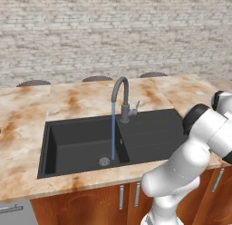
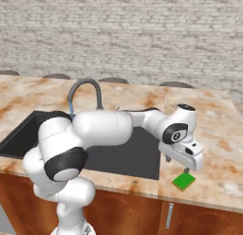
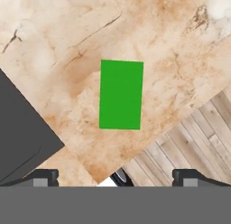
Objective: Soak the sponge with water for a few seconds and then drop it inside the sink.
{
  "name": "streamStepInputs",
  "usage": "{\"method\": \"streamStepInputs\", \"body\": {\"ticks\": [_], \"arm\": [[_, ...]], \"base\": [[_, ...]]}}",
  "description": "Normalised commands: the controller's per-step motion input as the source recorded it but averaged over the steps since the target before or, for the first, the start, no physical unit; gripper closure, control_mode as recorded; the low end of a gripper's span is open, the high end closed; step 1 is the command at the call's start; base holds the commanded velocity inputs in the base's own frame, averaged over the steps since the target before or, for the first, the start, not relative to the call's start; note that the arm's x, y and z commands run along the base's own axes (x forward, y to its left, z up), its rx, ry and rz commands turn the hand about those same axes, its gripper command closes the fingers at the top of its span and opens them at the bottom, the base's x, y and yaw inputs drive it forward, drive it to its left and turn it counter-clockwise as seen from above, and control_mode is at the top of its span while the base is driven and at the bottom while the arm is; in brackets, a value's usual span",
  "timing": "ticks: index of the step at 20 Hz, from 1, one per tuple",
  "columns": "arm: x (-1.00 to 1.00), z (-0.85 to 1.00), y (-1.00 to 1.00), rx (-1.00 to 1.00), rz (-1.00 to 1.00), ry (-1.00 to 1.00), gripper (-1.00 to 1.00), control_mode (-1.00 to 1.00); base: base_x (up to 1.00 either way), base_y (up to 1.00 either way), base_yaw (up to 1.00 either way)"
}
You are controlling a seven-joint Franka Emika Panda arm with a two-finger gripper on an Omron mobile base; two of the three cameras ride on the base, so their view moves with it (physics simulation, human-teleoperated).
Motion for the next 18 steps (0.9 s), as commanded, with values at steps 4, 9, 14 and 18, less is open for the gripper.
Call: {"method": "streamStepInputs", "body": {"ticks": [4, 9, 14, 18], "arm": [[0.00, -0.11, -0.29, 0.01, 0.00, 0.00, -1.00, -1.00], [0.00, -0.12, -0.09, 0.00, 0.00, 0.00, -1.00, -1.00], [0.00, -0.20, -0.01, 0.00, 0.00, 0.00, -1.00, -1.00], [0.06, -0.31, -0.03, 0.00, 0.00, 0.00, -1.00, -1.00]], "base": [[0.00, 0.00, 0.00], [0.00, 0.00, 0.00], [0.00, 0.00, 0.00], [0.00, 0.00, 0.00]]}}
